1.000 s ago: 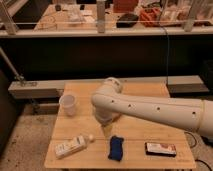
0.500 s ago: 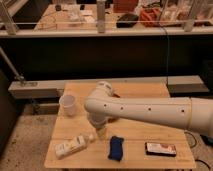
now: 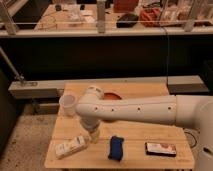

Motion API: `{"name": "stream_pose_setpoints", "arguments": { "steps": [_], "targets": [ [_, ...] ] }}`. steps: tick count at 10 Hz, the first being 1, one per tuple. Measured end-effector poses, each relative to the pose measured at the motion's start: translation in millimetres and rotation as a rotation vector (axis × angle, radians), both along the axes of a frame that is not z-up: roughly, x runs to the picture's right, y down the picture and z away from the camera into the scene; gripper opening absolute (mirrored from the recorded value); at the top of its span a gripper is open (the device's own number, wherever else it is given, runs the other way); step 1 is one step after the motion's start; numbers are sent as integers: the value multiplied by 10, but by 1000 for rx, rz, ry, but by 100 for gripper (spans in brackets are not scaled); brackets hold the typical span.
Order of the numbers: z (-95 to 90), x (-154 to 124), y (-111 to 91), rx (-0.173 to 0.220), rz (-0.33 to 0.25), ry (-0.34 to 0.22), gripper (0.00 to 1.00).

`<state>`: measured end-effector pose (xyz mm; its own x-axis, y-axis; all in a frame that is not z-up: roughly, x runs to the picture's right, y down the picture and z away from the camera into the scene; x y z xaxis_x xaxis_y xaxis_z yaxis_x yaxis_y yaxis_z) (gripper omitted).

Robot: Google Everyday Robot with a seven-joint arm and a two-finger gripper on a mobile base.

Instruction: Place the bottle in the ceramic bowl

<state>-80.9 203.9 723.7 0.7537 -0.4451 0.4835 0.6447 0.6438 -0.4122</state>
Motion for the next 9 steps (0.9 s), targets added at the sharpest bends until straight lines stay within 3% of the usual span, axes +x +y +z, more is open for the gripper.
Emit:
{"name": "stream_pose_setpoints", "arguments": {
  "steps": [4, 9],
  "targets": [
    [88, -198, 179, -39, -39, -38, 80],
    [140, -333, 329, -60, -87, -85, 80]
  ]
}}
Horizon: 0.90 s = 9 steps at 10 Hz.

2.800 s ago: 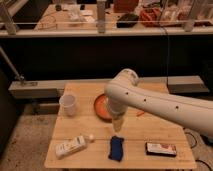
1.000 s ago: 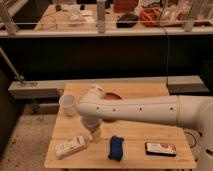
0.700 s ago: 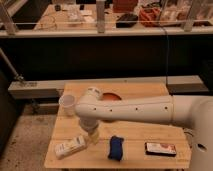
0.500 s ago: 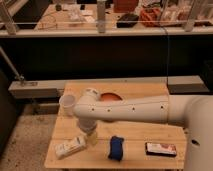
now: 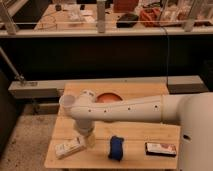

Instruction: Place the bottle in the ceramic bowl

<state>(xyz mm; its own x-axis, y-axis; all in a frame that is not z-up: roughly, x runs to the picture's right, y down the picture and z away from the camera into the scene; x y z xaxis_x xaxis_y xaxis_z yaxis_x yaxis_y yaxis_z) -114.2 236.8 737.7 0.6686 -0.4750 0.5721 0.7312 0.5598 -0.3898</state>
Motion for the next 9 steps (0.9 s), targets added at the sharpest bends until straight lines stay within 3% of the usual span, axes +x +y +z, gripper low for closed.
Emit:
{"name": "stream_pose_setpoints", "arguments": {
  "steps": [9],
  "targets": [
    [262, -206, 229, -24, -85, -81, 80]
  ]
}}
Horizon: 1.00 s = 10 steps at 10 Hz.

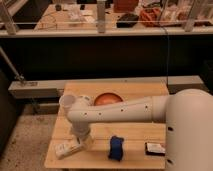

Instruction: Place the bottle in the ceramic bowl

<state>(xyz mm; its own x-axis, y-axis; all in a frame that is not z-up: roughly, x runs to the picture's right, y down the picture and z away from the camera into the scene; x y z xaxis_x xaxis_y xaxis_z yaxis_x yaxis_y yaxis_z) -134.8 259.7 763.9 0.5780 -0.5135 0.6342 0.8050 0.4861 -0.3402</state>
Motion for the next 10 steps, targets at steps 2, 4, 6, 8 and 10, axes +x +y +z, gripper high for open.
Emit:
{"name": "stream_pose_setpoints", "arguments": {
  "steps": [2, 4, 6, 8, 10],
  "targets": [
    [40, -34, 16, -9, -21, -18, 80],
    [62, -47, 34, -19, -36, -30, 80],
    [74, -111, 66, -29, -60, -50, 80],
    [108, -123, 84, -40, -80, -67, 80],
    [131, -138, 105, -47, -90, -76, 80]
  ]
}}
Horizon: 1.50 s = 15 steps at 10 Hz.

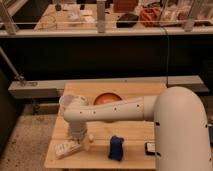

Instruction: Place the bottle in the ceramic bowl

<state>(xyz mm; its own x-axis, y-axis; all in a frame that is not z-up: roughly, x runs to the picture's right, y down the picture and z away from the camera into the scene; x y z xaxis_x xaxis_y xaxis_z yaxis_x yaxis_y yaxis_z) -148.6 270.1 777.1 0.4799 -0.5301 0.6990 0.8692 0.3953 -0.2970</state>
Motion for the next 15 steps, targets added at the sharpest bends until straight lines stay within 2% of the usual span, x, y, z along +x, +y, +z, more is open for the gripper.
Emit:
{"name": "stream_pose_setpoints", "arguments": {
  "steps": [2, 3, 9, 10, 13, 15],
  "targets": [
    [15, -20, 21, -5, -5, -6, 80],
    [30, -38, 36, -7, -10, -11, 74],
    [84, -48, 88, -12, -12, -18, 7],
    [83, -59, 73, -10, -9, -15, 2],
    [57, -71, -10, -4, -3, -9, 1],
    [52, -25, -176, 11, 5, 0, 1]
  ]
}}
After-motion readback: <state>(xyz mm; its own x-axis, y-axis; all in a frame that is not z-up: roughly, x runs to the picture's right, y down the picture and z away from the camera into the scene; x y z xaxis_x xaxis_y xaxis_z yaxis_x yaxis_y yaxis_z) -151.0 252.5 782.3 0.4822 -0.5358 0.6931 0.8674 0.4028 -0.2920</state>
